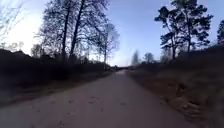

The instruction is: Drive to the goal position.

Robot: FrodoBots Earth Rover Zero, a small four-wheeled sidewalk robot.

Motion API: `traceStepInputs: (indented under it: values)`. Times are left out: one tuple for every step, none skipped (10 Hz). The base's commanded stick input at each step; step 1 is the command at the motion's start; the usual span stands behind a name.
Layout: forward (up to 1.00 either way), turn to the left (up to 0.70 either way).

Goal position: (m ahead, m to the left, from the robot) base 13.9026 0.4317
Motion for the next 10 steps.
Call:
traceStepInputs:
  values:
    - [1.0, 0.0]
    - [1.0, 0.0]
    - [1.0, 0.0]
    - [1.0, -0.27]
    - [1.0, -0.4]
    - [1.0, -0.4]
    - [1.0, 0.0]
    - [1.0, 0.0]
    - [1.0, 0.0]
    - [1.0, 0.0]
